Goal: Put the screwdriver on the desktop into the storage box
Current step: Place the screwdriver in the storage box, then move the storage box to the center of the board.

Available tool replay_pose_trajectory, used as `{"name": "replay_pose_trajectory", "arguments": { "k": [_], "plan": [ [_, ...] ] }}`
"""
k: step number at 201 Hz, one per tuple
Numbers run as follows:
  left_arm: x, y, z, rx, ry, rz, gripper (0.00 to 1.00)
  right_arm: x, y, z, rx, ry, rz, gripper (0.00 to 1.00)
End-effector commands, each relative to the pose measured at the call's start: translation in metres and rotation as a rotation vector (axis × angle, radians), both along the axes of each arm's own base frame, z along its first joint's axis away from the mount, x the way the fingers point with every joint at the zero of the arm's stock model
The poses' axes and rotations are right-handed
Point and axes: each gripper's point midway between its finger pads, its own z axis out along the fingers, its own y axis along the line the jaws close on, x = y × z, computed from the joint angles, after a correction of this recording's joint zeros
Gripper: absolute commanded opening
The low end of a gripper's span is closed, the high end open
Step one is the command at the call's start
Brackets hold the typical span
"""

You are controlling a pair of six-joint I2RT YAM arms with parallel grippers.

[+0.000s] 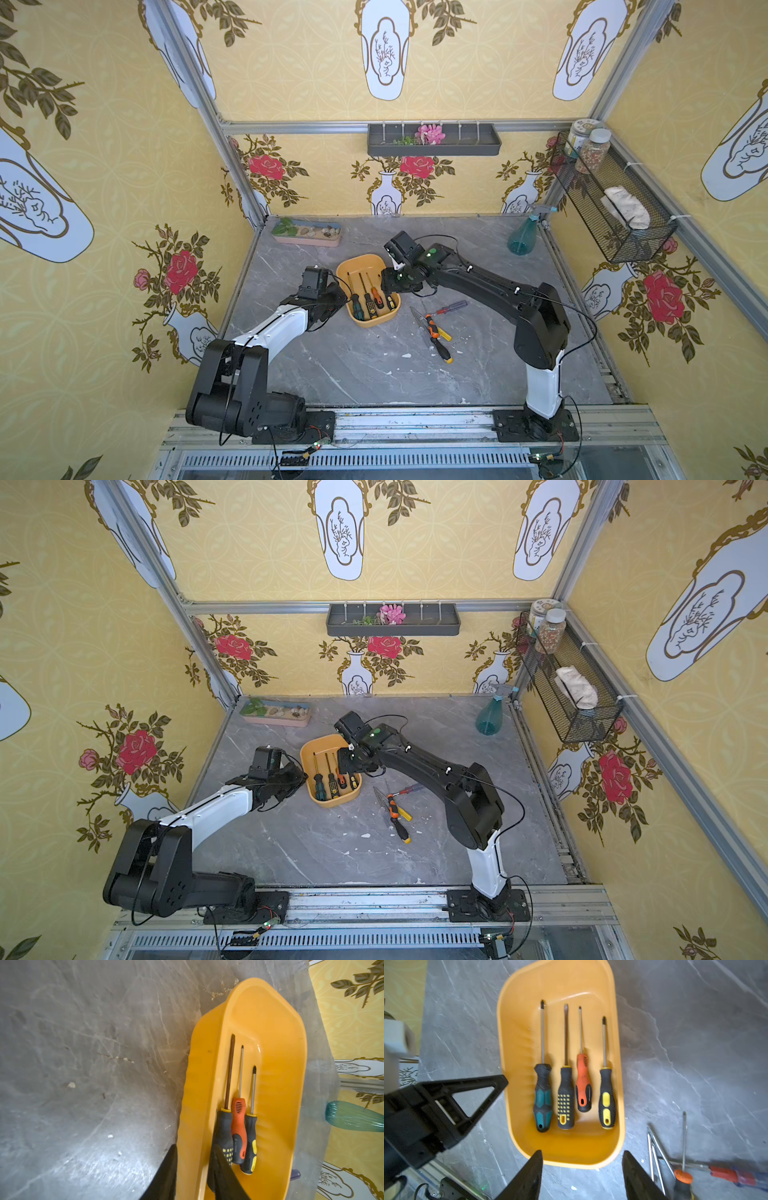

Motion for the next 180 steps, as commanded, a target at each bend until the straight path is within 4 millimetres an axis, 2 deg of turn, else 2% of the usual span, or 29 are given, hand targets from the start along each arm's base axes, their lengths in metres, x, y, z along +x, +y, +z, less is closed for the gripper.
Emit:
{"name": "replay_pose_trajectory", "arguments": {
  "k": [1,67,122,148,162,180],
  "plan": [
    [0.002,0.001,-0.005,0.046,0.003,-0.037,0.28,-0.002,-0.011,-0.002,0.0,-0.008,-0.052,0.61],
    [0.013,-0.01,-0.009,0.107,-0.005,-0.115,0.13,-0.033,-0.051,-0.029,-0.108,0.057,-0.093,0.6],
    [0.022,-0.036,-0.007,0.153,-0.025,-0.207,0.08,-0.057,-0.079,-0.044,-0.169,0.105,-0.113,0.59],
    [0.025,-0.043,-0.006,0.155,-0.031,-0.223,0.09,-0.072,-0.084,-0.054,-0.218,0.145,-0.087,0.58],
    [0.026,-0.043,-0.004,0.154,-0.03,-0.215,0.18,-0.08,-0.085,-0.057,-0.25,0.153,-0.066,0.57],
    [0.027,-0.039,0.002,0.155,-0.039,-0.179,0.24,-0.085,-0.091,-0.06,-0.285,0.158,-0.068,0.55]
  ]
}}
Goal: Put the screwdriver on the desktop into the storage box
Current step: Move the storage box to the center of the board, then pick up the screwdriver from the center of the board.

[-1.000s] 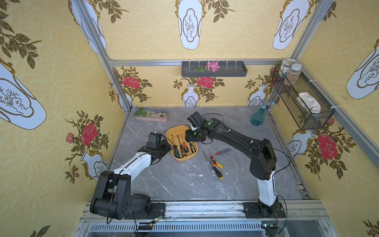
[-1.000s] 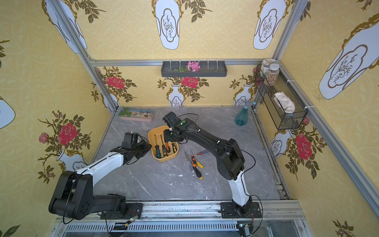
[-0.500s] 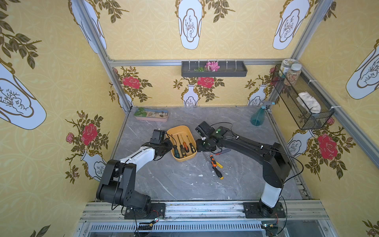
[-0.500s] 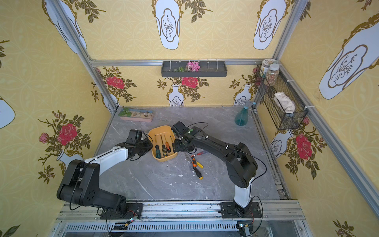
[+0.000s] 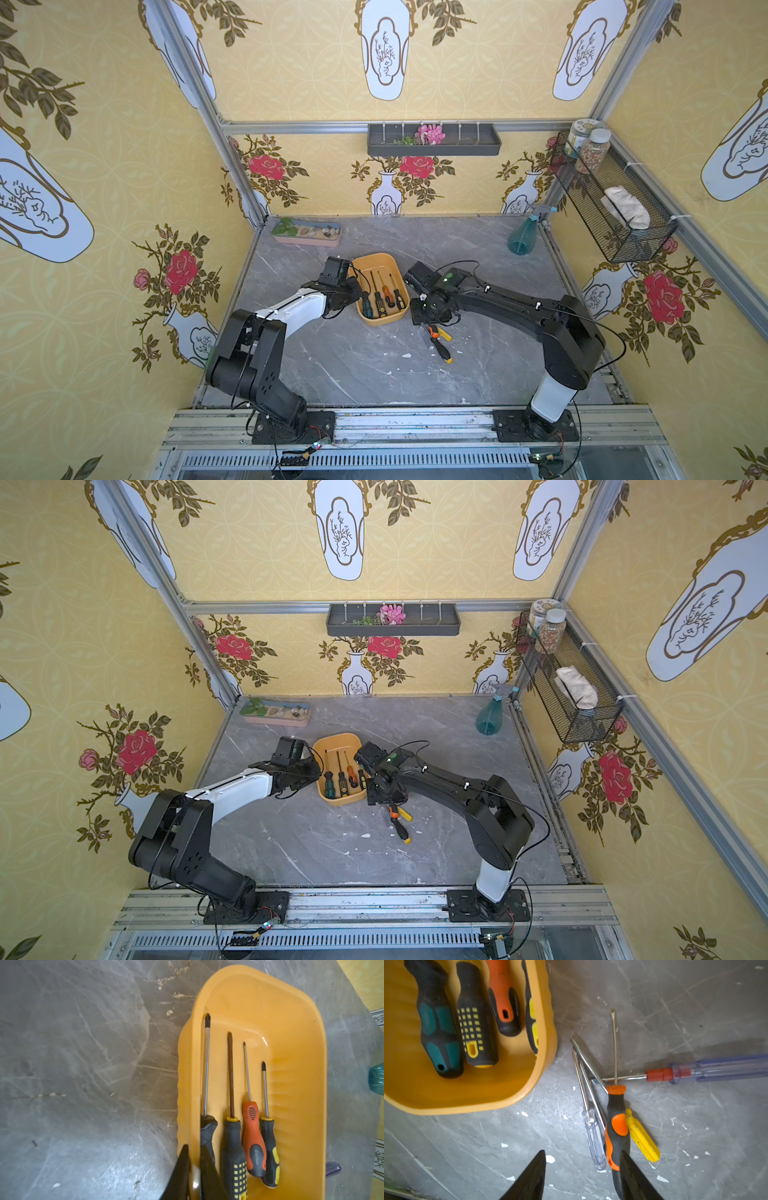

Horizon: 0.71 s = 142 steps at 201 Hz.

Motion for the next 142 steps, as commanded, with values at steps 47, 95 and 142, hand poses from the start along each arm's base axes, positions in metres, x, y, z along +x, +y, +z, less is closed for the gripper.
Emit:
{"name": "replay_pose_trajectory", "arguments": {
  "k": [47,95,142],
  "plan": [
    [0.0,0.013,0.044,-0.108,-0.104,0.195,0.36,0.007,-0.026,-0.007,-0.086,0.017,-0.051,0.46],
    [-0.014,0.011,0.052,-0.244,-0.095,0.277,0.38,0.023,-0.022,-0.029,-0.033,0.075,-0.078,0.42],
    [-0.021,0.008,0.053,-0.309,-0.094,0.297,0.39,0.033,-0.024,-0.05,-0.031,0.098,-0.088,0.35]
  ]
}}
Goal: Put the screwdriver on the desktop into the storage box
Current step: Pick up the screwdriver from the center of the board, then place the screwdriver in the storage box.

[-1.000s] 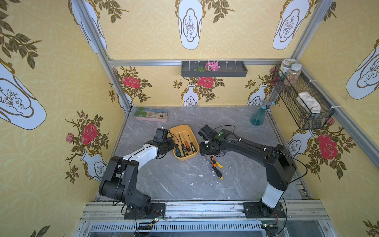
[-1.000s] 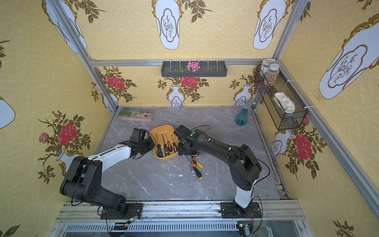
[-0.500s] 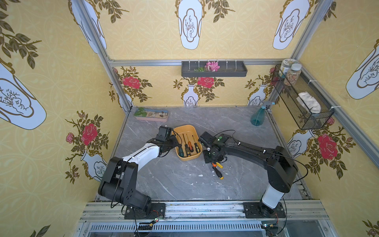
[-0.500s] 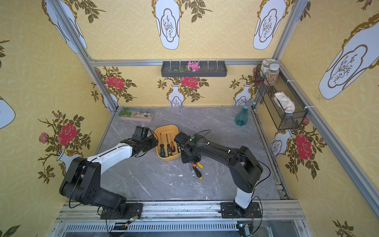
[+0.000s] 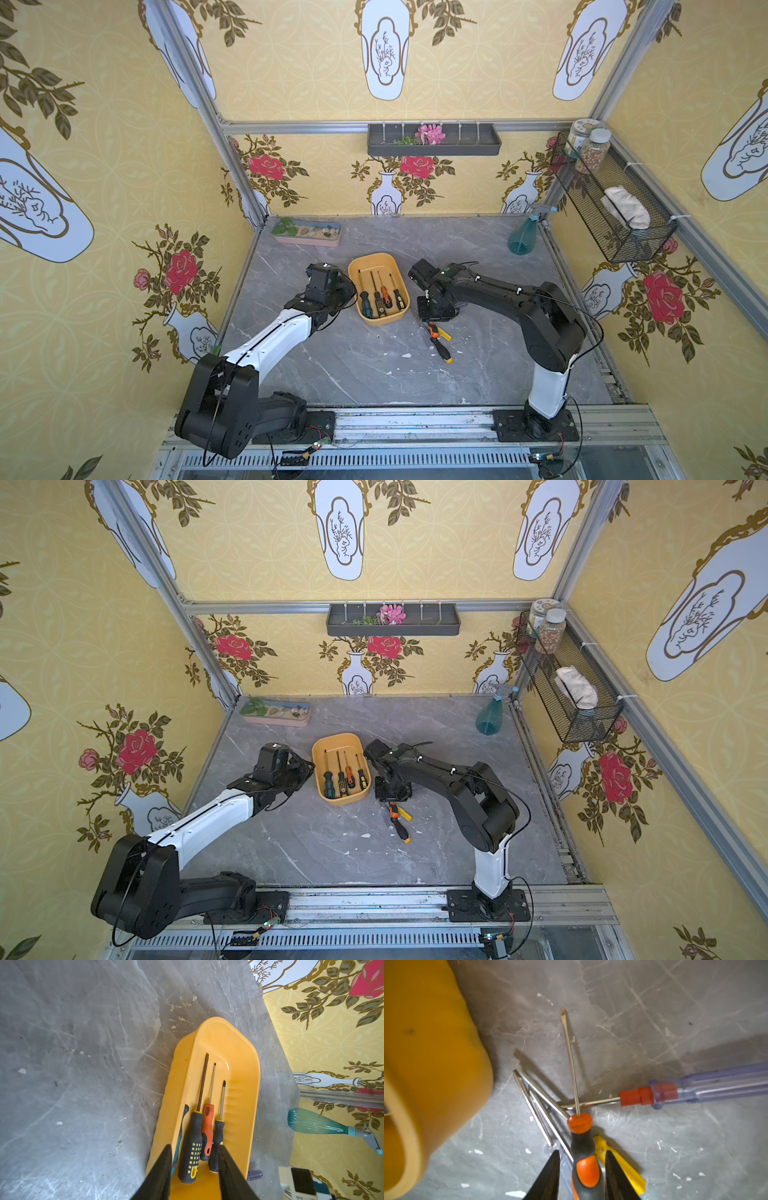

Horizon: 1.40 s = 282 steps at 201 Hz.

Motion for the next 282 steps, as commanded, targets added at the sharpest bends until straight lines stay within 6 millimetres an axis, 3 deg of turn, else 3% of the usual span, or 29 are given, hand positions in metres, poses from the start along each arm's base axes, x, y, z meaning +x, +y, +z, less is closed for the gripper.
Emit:
{"name": "replay_pose_trajectory", "arguments": {
  "k": [1,65,105,153,189,211,235,282],
  "plan": [
    [0.001,-0.004,0.004,-0.055,-0.014,0.013,0.39,0.006,0.005,-0.006,0.026,0.002,0.009,0.35],
    [0.001,-0.003,0.007,-0.053,-0.023,0.016,0.39,0.013,0.003,-0.022,0.016,0.013,0.006,0.28],
    [0.0,-0.001,0.007,-0.05,-0.025,0.023,0.39,0.011,0.001,-0.019,0.018,0.012,0.007,0.2],
    [0.001,-0.001,0.007,-0.051,-0.028,0.027,0.39,0.008,-0.002,-0.001,0.029,-0.004,0.001,0.12],
    [0.0,0.0,0.007,-0.055,-0.025,0.038,0.39,0.011,0.0,0.033,0.043,-0.054,0.003,0.1],
    [-0.001,0.001,0.006,-0.063,-0.023,0.047,0.4,0.018,0.022,0.062,0.062,-0.117,0.049,0.1],
    [-0.005,0.004,0.002,-0.07,-0.013,0.06,0.4,0.027,0.066,0.082,0.092,-0.171,0.131,0.1],
    [-0.015,0.012,-0.002,-0.079,-0.008,0.082,0.4,0.056,0.129,0.068,0.146,-0.195,0.196,0.11]
  ]
}}
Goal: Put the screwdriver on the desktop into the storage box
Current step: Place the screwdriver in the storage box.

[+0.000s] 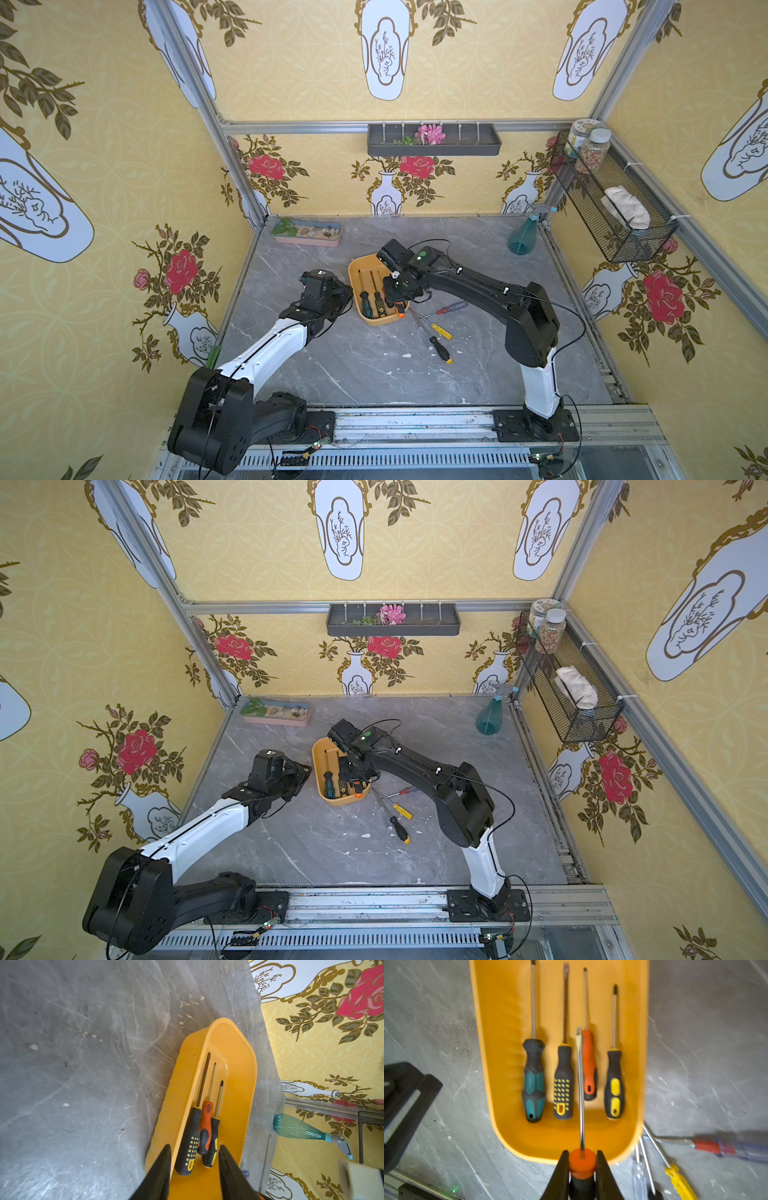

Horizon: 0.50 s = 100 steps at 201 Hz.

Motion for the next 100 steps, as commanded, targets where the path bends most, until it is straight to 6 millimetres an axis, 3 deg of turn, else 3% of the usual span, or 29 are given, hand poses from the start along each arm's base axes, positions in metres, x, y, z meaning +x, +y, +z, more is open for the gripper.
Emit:
{"name": "replay_pose_trajectory", "arguments": {
  "k": [1,48,83,100],
  "plan": [
    [-0.003,0.003,-0.001,-0.006,-0.004,0.013,0.4,0.012,0.014,-0.009,-0.001,-0.002,0.015,0.11],
    [-0.01,0.006,-0.005,-0.016,0.006,0.016,0.4,0.031,0.059,-0.033,0.082,0.033,0.042,0.11],
    [-0.012,0.004,-0.008,-0.019,0.013,0.007,0.41,0.038,0.073,-0.051,0.113,0.047,0.032,0.12],
    [-0.012,0.004,-0.008,-0.019,0.015,0.002,0.41,0.04,0.074,-0.06,0.109,0.058,0.023,0.17]
  ]
}}
